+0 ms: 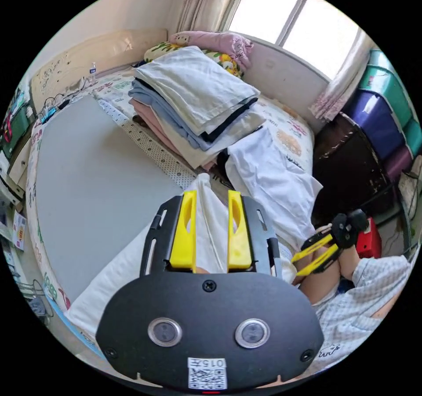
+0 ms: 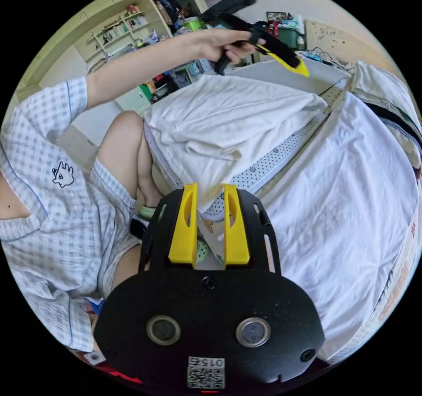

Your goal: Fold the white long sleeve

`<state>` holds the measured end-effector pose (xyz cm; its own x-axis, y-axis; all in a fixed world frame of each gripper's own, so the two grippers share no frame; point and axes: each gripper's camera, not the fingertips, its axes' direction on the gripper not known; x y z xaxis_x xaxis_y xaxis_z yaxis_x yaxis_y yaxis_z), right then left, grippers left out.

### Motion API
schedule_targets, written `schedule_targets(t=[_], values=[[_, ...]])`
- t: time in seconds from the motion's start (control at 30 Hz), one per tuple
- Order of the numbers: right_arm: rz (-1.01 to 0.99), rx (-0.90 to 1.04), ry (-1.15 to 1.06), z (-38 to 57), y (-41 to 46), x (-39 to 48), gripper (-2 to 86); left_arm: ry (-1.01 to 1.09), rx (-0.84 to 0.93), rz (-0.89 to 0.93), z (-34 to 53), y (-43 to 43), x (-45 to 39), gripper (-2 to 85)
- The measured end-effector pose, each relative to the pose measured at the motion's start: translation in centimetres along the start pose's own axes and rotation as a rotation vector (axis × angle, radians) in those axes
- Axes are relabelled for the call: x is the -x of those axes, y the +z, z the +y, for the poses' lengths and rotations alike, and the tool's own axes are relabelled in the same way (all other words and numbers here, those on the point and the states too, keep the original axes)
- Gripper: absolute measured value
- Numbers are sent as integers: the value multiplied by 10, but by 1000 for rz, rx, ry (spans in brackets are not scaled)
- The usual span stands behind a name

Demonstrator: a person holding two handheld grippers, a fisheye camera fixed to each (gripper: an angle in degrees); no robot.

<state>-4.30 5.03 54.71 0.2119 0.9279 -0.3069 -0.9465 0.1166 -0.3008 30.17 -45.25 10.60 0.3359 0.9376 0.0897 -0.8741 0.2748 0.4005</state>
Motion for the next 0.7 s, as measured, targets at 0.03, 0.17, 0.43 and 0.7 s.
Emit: schedule_targets(t=[0.03,0.17,0.43,0.7], values=[[-16,-7,-12,2,3,-1,92,11,20,-32,-9,8,-6,110],[-39,26,33,13,25,-21,39,43,206,-197,-50,68,-30,94],[74,22,-25,51,54,-15,-9,7,260,-302,-66,102,-39,30],[231,-28,133,69,61,-50,-9,-109,80,-389,-72,80,-24,33]])
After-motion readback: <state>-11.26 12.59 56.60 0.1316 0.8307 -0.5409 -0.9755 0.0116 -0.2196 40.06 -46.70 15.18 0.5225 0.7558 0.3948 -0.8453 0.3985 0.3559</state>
